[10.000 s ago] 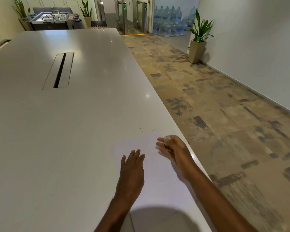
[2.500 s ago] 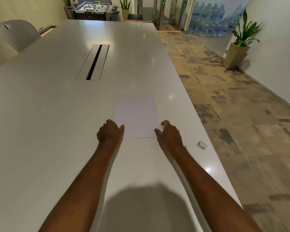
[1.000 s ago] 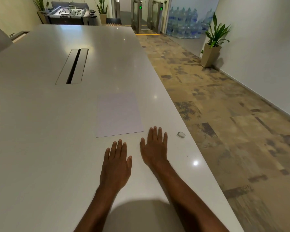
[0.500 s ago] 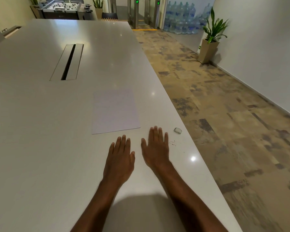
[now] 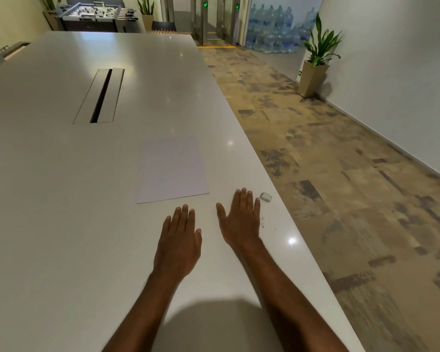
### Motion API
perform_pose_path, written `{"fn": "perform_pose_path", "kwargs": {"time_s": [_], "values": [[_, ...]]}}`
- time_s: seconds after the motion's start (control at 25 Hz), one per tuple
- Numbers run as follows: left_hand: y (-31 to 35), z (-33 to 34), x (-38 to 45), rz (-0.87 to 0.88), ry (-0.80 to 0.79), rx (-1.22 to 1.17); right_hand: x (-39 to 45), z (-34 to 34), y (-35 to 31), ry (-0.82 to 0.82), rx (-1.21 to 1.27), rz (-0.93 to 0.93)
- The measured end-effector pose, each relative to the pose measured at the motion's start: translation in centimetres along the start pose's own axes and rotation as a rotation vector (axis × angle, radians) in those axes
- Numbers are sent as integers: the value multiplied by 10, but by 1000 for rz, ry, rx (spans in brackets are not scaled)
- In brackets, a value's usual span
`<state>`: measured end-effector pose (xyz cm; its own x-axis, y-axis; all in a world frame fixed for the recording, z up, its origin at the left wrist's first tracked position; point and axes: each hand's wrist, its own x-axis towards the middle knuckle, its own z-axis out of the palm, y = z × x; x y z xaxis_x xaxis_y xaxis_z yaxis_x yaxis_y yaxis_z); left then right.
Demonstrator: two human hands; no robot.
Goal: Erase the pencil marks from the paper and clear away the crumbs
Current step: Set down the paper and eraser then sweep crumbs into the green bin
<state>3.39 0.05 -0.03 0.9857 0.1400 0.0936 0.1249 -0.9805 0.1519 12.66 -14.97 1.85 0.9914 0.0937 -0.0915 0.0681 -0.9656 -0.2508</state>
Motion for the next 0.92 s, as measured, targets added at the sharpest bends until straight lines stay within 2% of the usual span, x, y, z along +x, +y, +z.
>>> {"fn": "perform_pose_path", "kwargs": {"time_s": [0.24, 0.36, 0.48, 0.6, 0.72, 0.8, 0.92], "values": [[-1, 5, 1, 0, 10, 14, -87, -7, 38, 49, 25, 147], [0, 6, 0, 11, 7, 18, -71, -3, 19, 121, 51, -32], [-1, 5, 0, 17, 20, 18, -45, 7, 6, 23, -26, -154], [-3, 4, -1, 19, 28, 12, -56, 6, 21, 0, -44, 16], [-1, 4, -2, 14, 30, 17, -102, -2, 45, 11, -36, 162], [-1, 4, -1, 17, 35, 28, -104, -7, 48, 50, -17, 151], [-1, 5, -1, 30, 51, 22, -58, -11, 41, 144, 43, 72]]}}
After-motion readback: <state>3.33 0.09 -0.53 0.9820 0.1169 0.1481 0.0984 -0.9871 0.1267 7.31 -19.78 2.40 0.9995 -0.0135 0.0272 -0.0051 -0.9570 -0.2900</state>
